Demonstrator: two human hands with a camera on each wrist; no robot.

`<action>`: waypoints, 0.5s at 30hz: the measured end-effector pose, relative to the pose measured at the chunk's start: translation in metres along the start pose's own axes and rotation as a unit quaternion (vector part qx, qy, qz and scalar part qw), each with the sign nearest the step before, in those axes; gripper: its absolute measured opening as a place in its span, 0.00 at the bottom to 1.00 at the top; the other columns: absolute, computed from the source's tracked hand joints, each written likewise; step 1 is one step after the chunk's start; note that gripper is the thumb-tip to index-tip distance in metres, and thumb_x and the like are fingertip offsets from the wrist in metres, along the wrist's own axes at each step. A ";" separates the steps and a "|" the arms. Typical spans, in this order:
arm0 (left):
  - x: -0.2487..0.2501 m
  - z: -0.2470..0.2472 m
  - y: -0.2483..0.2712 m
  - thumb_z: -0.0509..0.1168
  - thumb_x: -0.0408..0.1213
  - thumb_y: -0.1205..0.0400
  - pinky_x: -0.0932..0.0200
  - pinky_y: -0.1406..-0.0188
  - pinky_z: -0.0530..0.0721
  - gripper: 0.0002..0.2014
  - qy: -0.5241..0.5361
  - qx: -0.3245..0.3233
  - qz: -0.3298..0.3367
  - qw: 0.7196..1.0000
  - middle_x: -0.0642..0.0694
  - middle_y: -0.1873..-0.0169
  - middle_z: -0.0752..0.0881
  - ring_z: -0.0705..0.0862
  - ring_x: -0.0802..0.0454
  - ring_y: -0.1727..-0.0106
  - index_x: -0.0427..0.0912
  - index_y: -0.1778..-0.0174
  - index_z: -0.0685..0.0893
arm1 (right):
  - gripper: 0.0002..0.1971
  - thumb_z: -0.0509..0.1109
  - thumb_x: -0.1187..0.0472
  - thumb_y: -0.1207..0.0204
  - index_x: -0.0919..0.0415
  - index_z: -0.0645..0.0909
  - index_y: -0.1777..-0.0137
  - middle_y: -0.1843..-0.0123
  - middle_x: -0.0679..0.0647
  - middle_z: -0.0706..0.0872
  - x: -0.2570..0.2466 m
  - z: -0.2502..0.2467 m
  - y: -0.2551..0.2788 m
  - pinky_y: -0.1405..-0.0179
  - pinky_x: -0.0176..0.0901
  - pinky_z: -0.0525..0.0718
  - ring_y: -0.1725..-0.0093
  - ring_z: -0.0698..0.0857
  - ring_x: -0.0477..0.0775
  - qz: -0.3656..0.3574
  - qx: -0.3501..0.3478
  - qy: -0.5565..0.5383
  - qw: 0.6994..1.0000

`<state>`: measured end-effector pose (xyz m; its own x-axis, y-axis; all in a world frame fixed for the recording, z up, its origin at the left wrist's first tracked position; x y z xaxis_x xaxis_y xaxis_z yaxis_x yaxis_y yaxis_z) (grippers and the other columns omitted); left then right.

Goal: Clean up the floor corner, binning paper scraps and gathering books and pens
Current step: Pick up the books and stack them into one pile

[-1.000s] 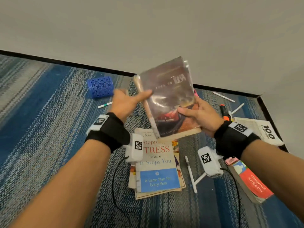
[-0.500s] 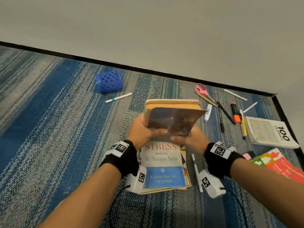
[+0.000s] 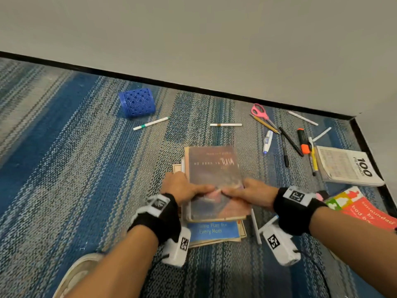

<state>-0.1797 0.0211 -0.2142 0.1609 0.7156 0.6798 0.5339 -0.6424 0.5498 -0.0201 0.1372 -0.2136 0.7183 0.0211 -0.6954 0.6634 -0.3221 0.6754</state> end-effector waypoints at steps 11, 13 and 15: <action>-0.023 0.015 0.007 0.66 0.69 0.36 0.44 0.44 0.86 0.36 0.117 0.090 0.015 0.989 0.46 0.47 0.83 0.85 0.47 0.47 0.45 0.43 0.75 | 0.29 0.65 0.32 0.27 0.56 0.83 0.41 0.45 0.49 0.88 -0.002 -0.024 -0.008 0.44 0.43 0.82 0.47 0.87 0.47 0.009 0.150 -0.062 0.987; -0.017 0.017 0.004 0.70 0.60 0.31 0.45 0.47 0.88 0.26 0.167 0.069 0.019 0.983 0.50 0.51 0.86 0.88 0.50 0.51 0.48 0.44 0.76 | 0.26 0.63 0.35 0.24 0.55 0.83 0.38 0.40 0.50 0.88 -0.017 -0.011 -0.009 0.44 0.42 0.83 0.44 0.88 0.49 -0.014 0.098 -0.154 0.983; -0.003 0.013 -0.003 0.73 0.50 0.27 0.46 0.44 0.87 0.23 0.211 0.056 0.030 0.975 0.52 0.49 0.87 0.88 0.51 0.50 0.50 0.39 0.76 | 0.25 0.58 0.40 0.19 0.57 0.84 0.38 0.42 0.55 0.90 -0.033 -0.018 -0.011 0.51 0.42 0.87 0.46 0.90 0.52 -0.038 0.100 -0.217 0.970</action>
<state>-0.1710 0.0241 -0.2244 -0.1497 0.4857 0.8612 0.6257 -0.6279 0.4628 -0.0469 0.1569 -0.1935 0.4840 -0.3340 -0.8088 0.6262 -0.5134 0.5867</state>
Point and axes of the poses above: each hand's wrist, its own y-axis away from the middle knuckle, its own z-axis out of the palm, x = y × z, the point moved 8 cm from there along -y, towards the middle knuckle
